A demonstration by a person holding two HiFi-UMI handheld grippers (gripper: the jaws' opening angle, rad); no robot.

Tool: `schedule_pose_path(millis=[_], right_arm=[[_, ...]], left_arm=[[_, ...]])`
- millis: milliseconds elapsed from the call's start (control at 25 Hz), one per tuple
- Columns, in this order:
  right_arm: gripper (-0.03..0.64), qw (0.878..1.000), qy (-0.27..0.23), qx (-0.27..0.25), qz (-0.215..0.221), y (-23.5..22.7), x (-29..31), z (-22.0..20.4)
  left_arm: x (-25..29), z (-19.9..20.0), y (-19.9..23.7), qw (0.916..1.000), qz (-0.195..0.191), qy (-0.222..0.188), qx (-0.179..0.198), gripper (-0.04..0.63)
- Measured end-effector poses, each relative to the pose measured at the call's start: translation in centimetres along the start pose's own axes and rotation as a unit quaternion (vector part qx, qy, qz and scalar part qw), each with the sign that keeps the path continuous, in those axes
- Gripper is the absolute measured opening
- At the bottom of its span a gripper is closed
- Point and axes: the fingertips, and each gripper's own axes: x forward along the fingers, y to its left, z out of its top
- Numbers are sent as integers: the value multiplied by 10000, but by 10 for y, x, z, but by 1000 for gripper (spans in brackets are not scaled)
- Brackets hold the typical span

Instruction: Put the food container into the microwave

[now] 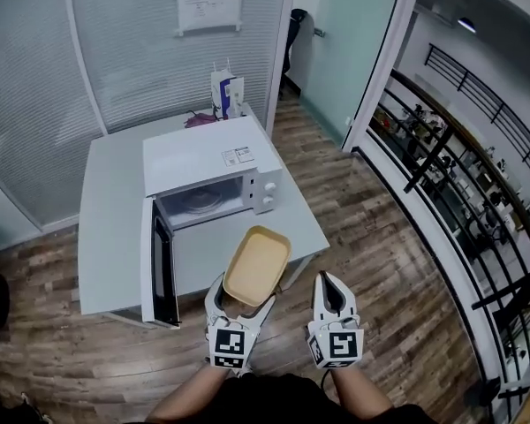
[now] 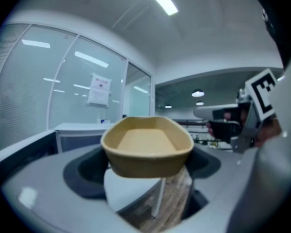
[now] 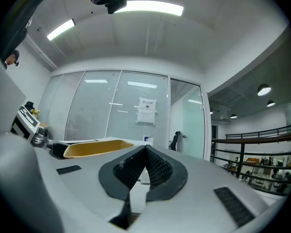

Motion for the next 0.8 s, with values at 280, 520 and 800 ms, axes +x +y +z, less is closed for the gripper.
schedule_pose_path(millis=[280,520,800], right_arm=[[5,9984,-287,310,385,28,45,27],[5,9946,-236,634,791,41,76,20],[5,9896,-168,591,1298,45,118,5]], left_arm=[[-5,5,36,9994,303,-41,190,489],[-1,-1,61,9977,662,36,125,489],[14,4,81,9935,1123,-104,133,489]])
